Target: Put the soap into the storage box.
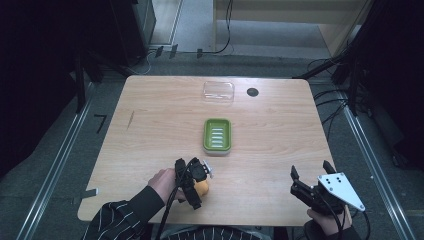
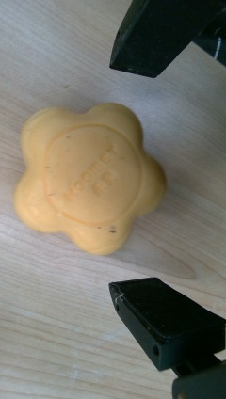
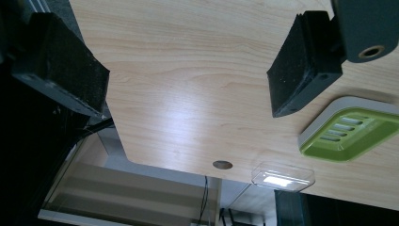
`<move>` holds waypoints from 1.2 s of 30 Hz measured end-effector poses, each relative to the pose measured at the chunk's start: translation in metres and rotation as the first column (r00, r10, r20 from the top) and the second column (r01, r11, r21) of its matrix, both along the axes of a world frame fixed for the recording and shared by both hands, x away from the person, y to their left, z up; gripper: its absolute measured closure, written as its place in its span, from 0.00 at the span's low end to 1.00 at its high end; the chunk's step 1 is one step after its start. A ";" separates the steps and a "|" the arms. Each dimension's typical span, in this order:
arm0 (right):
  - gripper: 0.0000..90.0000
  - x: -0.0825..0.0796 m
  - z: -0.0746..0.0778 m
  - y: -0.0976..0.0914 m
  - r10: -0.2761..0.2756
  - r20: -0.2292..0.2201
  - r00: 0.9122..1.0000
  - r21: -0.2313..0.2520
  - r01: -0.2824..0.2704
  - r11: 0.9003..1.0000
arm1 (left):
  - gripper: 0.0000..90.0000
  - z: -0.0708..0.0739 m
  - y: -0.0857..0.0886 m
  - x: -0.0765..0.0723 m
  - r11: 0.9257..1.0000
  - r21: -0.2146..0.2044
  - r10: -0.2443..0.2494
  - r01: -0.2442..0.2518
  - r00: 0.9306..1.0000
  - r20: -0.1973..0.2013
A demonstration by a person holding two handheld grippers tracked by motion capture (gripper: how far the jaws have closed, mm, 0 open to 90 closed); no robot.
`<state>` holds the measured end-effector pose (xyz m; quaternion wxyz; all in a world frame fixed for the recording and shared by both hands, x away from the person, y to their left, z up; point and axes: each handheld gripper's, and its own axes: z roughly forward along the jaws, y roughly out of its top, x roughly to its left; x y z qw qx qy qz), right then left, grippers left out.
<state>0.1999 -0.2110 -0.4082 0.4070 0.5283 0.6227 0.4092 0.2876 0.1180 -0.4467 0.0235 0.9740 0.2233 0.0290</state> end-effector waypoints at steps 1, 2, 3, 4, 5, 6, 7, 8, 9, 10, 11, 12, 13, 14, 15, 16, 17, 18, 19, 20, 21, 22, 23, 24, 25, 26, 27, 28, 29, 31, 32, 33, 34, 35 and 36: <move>0.15 0.000 0.000 0.000 0.000 0.001 1.000 0.000 0.000 1.000 | 0.00 -0.001 -0.001 0.000 1.000 -0.005 -0.001 0.001 1.000 0.003; 0.15 0.000 0.000 0.000 0.000 0.001 1.000 0.000 0.000 1.000 | 0.00 -0.002 -0.002 0.001 1.000 0.002 -0.001 0.001 1.000 0.004; 0.15 0.000 0.000 0.000 0.000 0.002 1.000 0.001 0.000 1.000 | 0.00 -0.003 -0.003 0.002 1.000 0.017 -0.007 0.007 1.000 -0.003; 0.15 0.000 0.000 0.000 0.000 0.001 1.000 0.003 0.000 1.000 | 0.00 -0.004 -0.004 0.002 1.000 0.015 -0.009 0.010 1.000 -0.006; 0.15 0.000 0.000 0.000 0.000 0.001 1.000 0.003 0.000 1.000 | 0.00 -0.005 -0.005 0.002 1.000 0.020 -0.005 0.005 1.000 -0.007; 0.15 0.000 0.000 0.000 0.000 0.001 1.000 0.003 0.000 1.000 | 0.00 -0.006 -0.005 0.003 1.000 0.023 -0.008 0.008 1.000 -0.007; 0.15 0.000 0.000 0.000 0.001 0.000 1.000 0.003 -0.001 1.000 | 0.00 -0.006 -0.006 0.003 1.000 0.025 -0.008 0.008 1.000 -0.008; 0.15 0.000 0.000 0.000 0.000 0.000 1.000 0.002 0.000 1.000 | 0.00 -0.007 -0.006 0.004 1.000 0.021 -0.005 0.005 1.000 -0.004; 0.15 0.000 0.000 0.000 0.000 0.001 1.000 0.002 0.000 1.000 | 0.01 -0.007 -0.007 0.004 1.000 0.029 -0.004 0.004 1.000 -0.005; 0.15 0.000 0.000 0.000 0.000 0.001 1.000 0.002 0.000 1.000 | 0.01 -0.008 -0.007 0.004 1.000 0.028 -0.008 0.008 1.000 -0.004; 0.15 0.000 0.000 0.000 0.000 0.000 1.000 0.004 0.000 1.000 | 0.05 -0.008 -0.008 0.005 1.000 0.028 -0.008 0.008 1.000 -0.003; 0.15 0.000 0.000 0.000 0.000 0.000 1.000 0.004 0.000 1.000 | 0.05 -0.008 -0.009 0.006 0.999 0.038 -0.014 0.015 1.000 -0.010; 0.15 0.000 0.000 0.000 0.000 0.000 1.000 0.004 0.000 1.000 | 0.07 -0.009 -0.009 0.005 0.999 0.035 -0.011 0.011 1.000 -0.008; 0.15 0.000 0.000 0.000 0.000 0.000 1.000 0.003 0.000 1.000 | 0.10 -0.008 -0.009 0.006 0.999 0.039 -0.014 0.015 1.000 -0.015; 0.15 0.000 0.000 0.000 0.000 -0.001 1.000 0.004 0.000 1.000 | 0.14 -0.009 -0.009 0.006 0.999 0.031 -0.013 0.013 1.000 -0.013; 0.15 0.000 0.000 0.000 0.000 -0.001 1.000 0.004 0.000 1.000 | 0.14 -0.009 -0.009 0.006 0.999 0.031 -0.013 0.013 1.000 -0.013; 0.15 0.000 0.000 0.000 -0.002 -0.001 1.000 0.005 0.002 1.000 | 0.15 -0.009 -0.009 0.006 0.999 0.032 -0.012 0.013 1.000 -0.011; 0.15 0.000 0.000 0.000 -0.002 -0.001 1.000 0.005 0.002 1.000 | 0.15 -0.009 -0.009 0.006 0.999 0.036 -0.012 0.013 1.000 -0.009; 0.15 0.000 0.000 0.000 -0.001 -0.001 1.000 0.004 0.001 1.000 | 0.16 -0.009 -0.009 0.006 0.999 0.034 -0.011 0.012 1.000 -0.007; 0.15 0.000 0.000 0.000 -0.001 -0.001 1.000 0.004 0.001 1.000 | 0.16 -0.009 -0.009 0.006 1.000 0.028 -0.007 0.008 1.000 -0.007; 0.15 0.000 0.000 0.000 -0.001 0.001 1.000 0.003 0.001 1.000 | 0.18 -0.010 -0.009 0.006 1.000 0.027 -0.010 0.010 1.000 -0.009; 0.15 0.000 0.000 0.000 -0.001 0.000 1.000 0.004 0.001 1.000 | 0.19 -0.010 -0.009 0.006 1.000 0.027 -0.010 0.010 1.000 -0.006; 0.15 0.000 0.000 0.000 -0.002 0.000 1.000 0.006 0.002 1.000 | 0.19 -0.010 -0.009 0.006 1.000 0.027 -0.011 0.011 1.000 -0.001; 0.15 0.000 0.000 0.000 -0.001 0.000 1.000 0.003 0.001 1.000 | 0.20 -0.010 -0.009 0.006 1.000 0.027 -0.010 0.010 1.000 -0.003; 0.15 0.000 0.000 0.000 -0.001 0.000 1.000 0.002 0.001 1.000 | 0.22 -0.011 -0.008 0.006 1.000 0.023 -0.005 0.005 1.000 0.005; 0.15 0.000 0.000 0.000 -0.001 0.000 1.000 0.002 0.001 1.000 | 0.24 -0.011 -0.008 0.006 1.000 0.023 -0.005 0.005 1.000 0.005; 0.15 0.000 0.000 0.000 -0.001 0.001 1.000 0.003 0.001 1.000 | 0.25 -0.011 -0.009 0.005 1.000 0.027 -0.009 0.009 1.000 0.003; 0.15 0.000 0.000 0.000 -0.001 0.001 1.000 0.003 0.001 1.000 | 0.25 -0.011 -0.009 0.005 1.000 0.024 -0.014 0.014 1.000 0.001; 0.15 0.000 0.000 0.000 -0.002 0.001 1.000 0.005 0.002 1.000 | 0.27 -0.011 -0.009 0.005 0.999 0.031 -0.014 0.014 1.000 -0.001; 0.15 0.000 0.000 0.000 -0.002 0.001 1.000 0.004 0.002 1.000 | 0.28 -0.011 -0.009 0.005 1.000 0.026 -0.015 0.015 1.000 0.005; 0.15 0.000 0.000 0.000 -0.003 0.000 1.000 0.004 0.003 1.000 | 0.28 -0.011 -0.009 0.005 1.000 0.027 -0.014 0.014 1.000 0.003; 0.15 0.000 0.000 0.000 -0.002 0.000 1.000 0.004 0.002 1.000 | 0.28 -0.011 -0.009 0.005 1.000 0.027 -0.015 0.015 1.000 0.003; 0.15 0.000 0.000 0.000 -0.001 0.001 1.000 0.003 0.001 1.000 | 0.28 -0.011 -0.008 0.005 1.000 0.025 -0.015 0.015 1.000 0.003; 0.15 0.000 0.000 0.000 -0.001 0.001 1.000 0.003 0.001 1.000 | 0.28 -0.011 -0.008 0.005 1.000 0.024 -0.016 0.016 1.000 0.003; 0.15 0.000 0.000 0.000 -0.003 0.000 1.000 0.005 0.003 1.000 | 0.29 -0.011 -0.008 0.005 1.000 0.021 -0.018 0.018 1.000 0.004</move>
